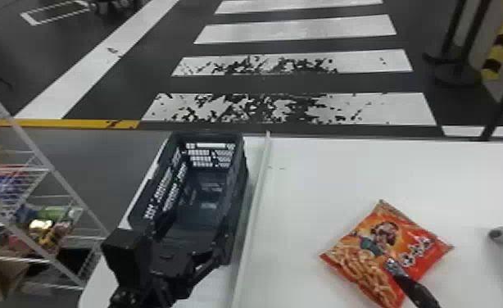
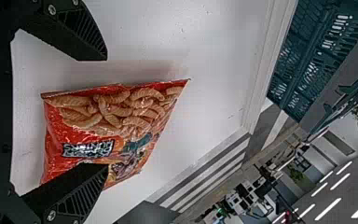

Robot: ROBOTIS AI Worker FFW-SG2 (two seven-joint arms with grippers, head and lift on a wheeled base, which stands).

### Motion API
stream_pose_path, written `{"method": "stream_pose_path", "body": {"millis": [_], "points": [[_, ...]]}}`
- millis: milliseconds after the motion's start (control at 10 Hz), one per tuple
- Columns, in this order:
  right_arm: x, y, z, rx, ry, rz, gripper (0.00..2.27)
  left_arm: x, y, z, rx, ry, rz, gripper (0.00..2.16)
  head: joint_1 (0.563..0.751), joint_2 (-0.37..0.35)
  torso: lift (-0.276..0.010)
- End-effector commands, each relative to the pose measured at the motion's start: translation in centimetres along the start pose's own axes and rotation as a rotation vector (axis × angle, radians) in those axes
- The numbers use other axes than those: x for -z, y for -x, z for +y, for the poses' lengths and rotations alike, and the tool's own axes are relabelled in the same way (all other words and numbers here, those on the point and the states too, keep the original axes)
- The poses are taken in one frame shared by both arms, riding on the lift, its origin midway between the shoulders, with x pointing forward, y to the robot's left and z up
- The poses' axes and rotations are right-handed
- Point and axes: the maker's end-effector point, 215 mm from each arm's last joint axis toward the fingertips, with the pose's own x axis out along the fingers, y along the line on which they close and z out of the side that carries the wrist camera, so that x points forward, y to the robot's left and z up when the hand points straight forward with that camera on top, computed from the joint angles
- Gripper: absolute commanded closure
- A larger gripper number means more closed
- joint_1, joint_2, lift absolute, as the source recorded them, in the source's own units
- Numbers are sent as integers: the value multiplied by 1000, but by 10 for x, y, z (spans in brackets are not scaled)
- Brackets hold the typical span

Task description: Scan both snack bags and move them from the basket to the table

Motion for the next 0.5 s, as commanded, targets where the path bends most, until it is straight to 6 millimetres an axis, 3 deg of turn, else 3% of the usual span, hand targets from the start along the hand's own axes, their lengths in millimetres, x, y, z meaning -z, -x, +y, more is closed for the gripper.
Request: {"method": "stream_pose_path", "body": {"millis": [0,400], "points": [[2,-3,0,0,34,-8,130,2,0,-2,3,-1,5,53,695,188,-98],[17,-3,1,10,131,4,316,6,0,-3,12,0,11,53,695,174,-98]]}}
